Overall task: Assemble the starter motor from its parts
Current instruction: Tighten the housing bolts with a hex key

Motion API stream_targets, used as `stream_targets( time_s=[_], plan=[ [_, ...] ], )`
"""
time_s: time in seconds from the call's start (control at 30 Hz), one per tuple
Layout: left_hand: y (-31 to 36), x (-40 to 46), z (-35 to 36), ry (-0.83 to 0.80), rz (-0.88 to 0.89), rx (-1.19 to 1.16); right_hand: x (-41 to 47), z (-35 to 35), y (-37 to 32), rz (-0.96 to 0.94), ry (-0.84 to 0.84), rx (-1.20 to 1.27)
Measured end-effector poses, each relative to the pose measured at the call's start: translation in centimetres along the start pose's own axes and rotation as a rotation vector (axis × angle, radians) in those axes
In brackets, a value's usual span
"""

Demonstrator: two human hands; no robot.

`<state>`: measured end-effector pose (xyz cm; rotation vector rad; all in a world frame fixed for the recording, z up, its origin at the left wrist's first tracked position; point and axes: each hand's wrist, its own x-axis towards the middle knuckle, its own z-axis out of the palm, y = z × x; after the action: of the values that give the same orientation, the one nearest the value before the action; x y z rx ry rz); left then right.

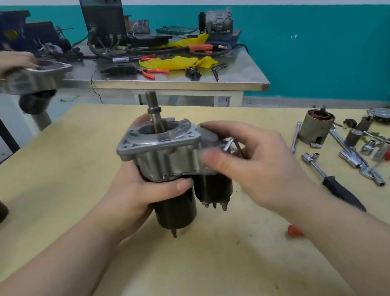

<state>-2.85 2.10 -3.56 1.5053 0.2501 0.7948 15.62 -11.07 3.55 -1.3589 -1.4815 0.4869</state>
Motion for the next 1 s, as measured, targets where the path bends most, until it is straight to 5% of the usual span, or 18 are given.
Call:
stream_targets(
  time_s=[0.13,0.3,0.63,0.73,0.87,1.0],
  plan=[
    [0.6,-0.4,-1.1,0.017,0.021,-0.082,3.8,-4.5,1.5,0.034,0.237,-0.314],
    [0.4,-0.1,-1.9,0.061,0.023,-0.082,6.9,-2.6,6.0,0.327,-0.261,-0.911],
    [0.0,0.1,-2.4,0.072,0.004,-0.129,5.9,1.9,7.2,0.203,-0.562,-0.881],
    [-0.2,0.2,-2.7,0.062,0.016,-0.142,5.8,1.4,7.6,0.230,-0.507,-0.890],
    [-0.3,0.1,-3.7,0.064,0.050,-0.268,7.5,0.2,8.4,0.296,-0.189,-0.865],
    [-0.2,0.6,-4.8,0.181,0.066,-0.440,8.3,0.5,8.8,0.265,-0.322,-0.857]
  ],
)
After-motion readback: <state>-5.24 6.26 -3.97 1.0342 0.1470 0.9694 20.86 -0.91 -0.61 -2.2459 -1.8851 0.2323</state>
